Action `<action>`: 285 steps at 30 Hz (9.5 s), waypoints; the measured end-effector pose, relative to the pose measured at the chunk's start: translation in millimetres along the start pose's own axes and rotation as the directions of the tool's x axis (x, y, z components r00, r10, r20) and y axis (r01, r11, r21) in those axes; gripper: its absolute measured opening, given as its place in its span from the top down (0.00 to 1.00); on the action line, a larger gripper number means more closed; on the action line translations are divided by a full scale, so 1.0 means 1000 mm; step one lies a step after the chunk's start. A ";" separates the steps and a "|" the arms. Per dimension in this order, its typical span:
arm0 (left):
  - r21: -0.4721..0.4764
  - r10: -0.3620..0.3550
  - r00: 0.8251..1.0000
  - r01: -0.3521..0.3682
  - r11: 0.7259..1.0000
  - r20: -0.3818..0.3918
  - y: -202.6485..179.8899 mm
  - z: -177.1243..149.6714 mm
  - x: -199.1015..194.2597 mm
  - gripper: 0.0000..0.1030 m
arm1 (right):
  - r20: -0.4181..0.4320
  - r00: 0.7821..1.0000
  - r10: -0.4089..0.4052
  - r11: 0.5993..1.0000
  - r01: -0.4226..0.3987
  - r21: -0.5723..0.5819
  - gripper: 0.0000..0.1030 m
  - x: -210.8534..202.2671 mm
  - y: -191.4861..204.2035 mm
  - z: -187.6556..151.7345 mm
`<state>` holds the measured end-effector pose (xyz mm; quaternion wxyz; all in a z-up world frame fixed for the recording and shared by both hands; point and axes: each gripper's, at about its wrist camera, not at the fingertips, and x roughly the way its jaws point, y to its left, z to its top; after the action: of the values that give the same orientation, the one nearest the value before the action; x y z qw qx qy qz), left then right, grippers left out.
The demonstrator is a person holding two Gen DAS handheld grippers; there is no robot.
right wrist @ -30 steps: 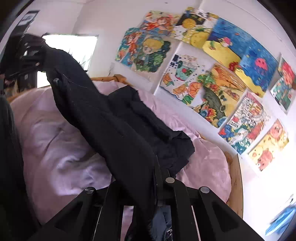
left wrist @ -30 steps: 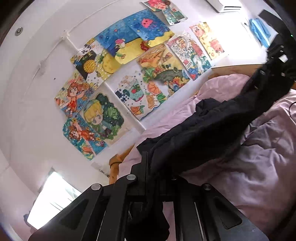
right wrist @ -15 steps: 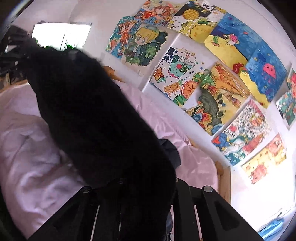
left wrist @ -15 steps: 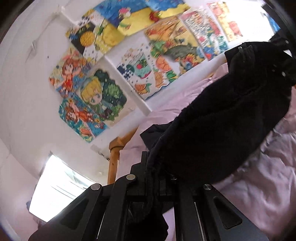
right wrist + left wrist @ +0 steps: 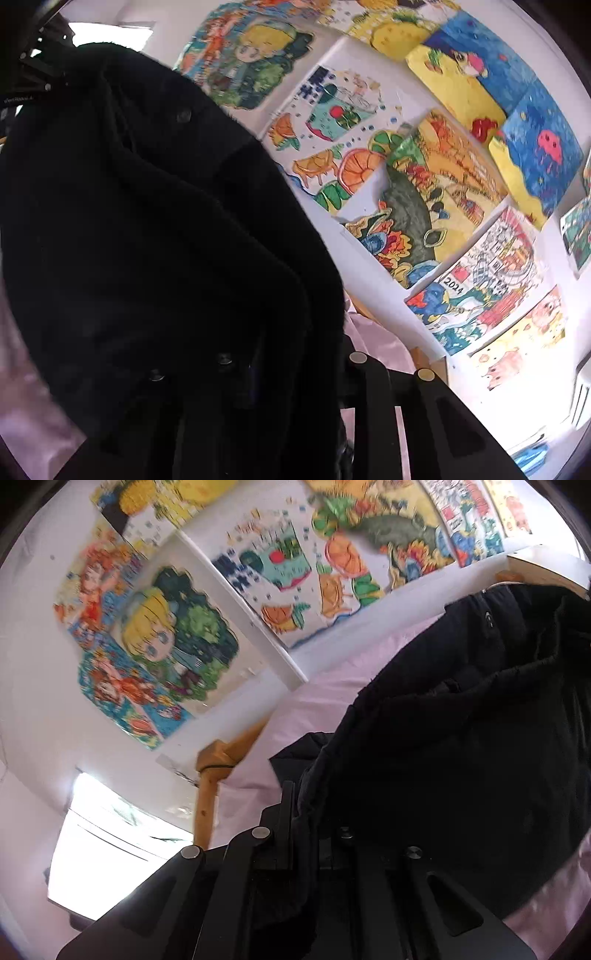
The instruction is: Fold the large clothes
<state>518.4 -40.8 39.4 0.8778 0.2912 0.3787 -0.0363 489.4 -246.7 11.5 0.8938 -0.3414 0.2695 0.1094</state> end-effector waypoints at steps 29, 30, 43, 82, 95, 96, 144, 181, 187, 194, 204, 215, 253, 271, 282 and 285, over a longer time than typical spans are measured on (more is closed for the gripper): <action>-0.242 -0.508 0.852 0.523 0.817 0.123 0.068 -0.018 0.102 0.80 | 0.176 0.893 0.414 0.578 -0.407 0.707 0.30 0.114 -0.117 -0.126; -0.232 -0.512 0.850 0.527 0.817 0.128 0.069 -0.017 0.100 0.80 | 0.177 0.894 0.412 0.593 -0.411 0.692 0.35 0.113 -0.115 -0.123; -0.296 -0.315 0.948 0.315 0.902 0.050 0.105 0.001 0.102 0.41 | 0.115 0.946 0.303 0.730 -0.308 0.610 0.75 0.117 -0.108 -0.107; -0.244 -0.287 0.937 0.331 0.911 0.200 -0.030 0.006 0.102 0.14 | 0.067 0.973 0.222 0.878 -0.229 0.419 0.08 0.097 -0.025 -0.057; -0.323 -0.212 0.961 0.260 0.910 0.176 -0.037 0.009 0.175 0.08 | 0.021 0.976 0.216 0.850 -0.199 0.488 0.04 0.180 -0.041 -0.079; -0.330 -0.219 0.960 0.266 0.906 0.173 -0.036 0.008 0.178 0.07 | 0.021 0.973 0.231 0.839 -0.211 0.501 0.04 0.184 -0.043 -0.081; -0.385 -0.320 0.916 0.393 0.835 0.241 -0.007 -0.001 0.178 0.01 | 0.092 0.938 0.335 0.770 -0.329 0.547 0.00 0.196 -0.053 -0.090; -0.417 -0.634 0.768 0.607 0.677 0.088 0.096 -0.138 0.139 0.01 | 0.281 0.601 0.748 0.232 -0.634 0.737 0.00 0.212 -0.104 -0.190; -0.375 -0.674 0.733 0.654 0.657 0.097 0.100 -0.129 0.153 0.01 | 0.275 0.568 0.776 0.224 -0.655 0.721 0.00 0.217 -0.091 -0.191; -0.357 -0.774 0.627 0.746 0.562 0.090 0.108 -0.107 0.192 0.01 | 0.294 0.559 0.775 0.203 -0.661 0.722 0.00 0.220 -0.090 -0.200; -0.364 -0.845 0.533 0.794 0.486 0.034 0.098 -0.096 0.225 0.01 | 0.310 0.525 0.793 0.177 -0.685 0.707 0.00 0.225 -0.086 -0.200; -0.375 -0.817 0.575 0.766 0.522 0.038 0.102 -0.110 0.218 0.01 | 0.278 0.551 0.787 0.212 -0.664 0.717 0.00 0.225 -0.082 -0.192; -0.399 -0.322 0.945 0.318 0.860 0.059 0.039 -0.109 0.111 0.82 | 0.260 0.735 0.626 0.434 -0.605 0.668 0.69 0.130 -0.085 -0.167; -0.509 -0.245 0.959 0.283 0.813 0.142 0.018 -0.101 -0.115 0.85 | 0.324 0.816 0.479 0.495 -0.556 0.668 0.71 -0.142 -0.087 -0.122; -0.583 -0.305 0.948 0.298 0.756 0.090 -0.008 -0.134 -0.143 0.85 | 0.249 0.814 0.525 0.394 -0.491 0.777 0.70 -0.191 -0.087 -0.149; -0.583 -0.358 0.934 0.292 0.758 0.002 -0.024 -0.144 -0.099 0.85 | 0.173 0.821 0.545 0.418 -0.444 0.792 0.70 -0.171 -0.069 -0.162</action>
<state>348.8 1.3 17.7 0.8822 -0.0559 0.4641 -0.0565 307.7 -408.0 43.8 0.8582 0.1902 0.4260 0.2141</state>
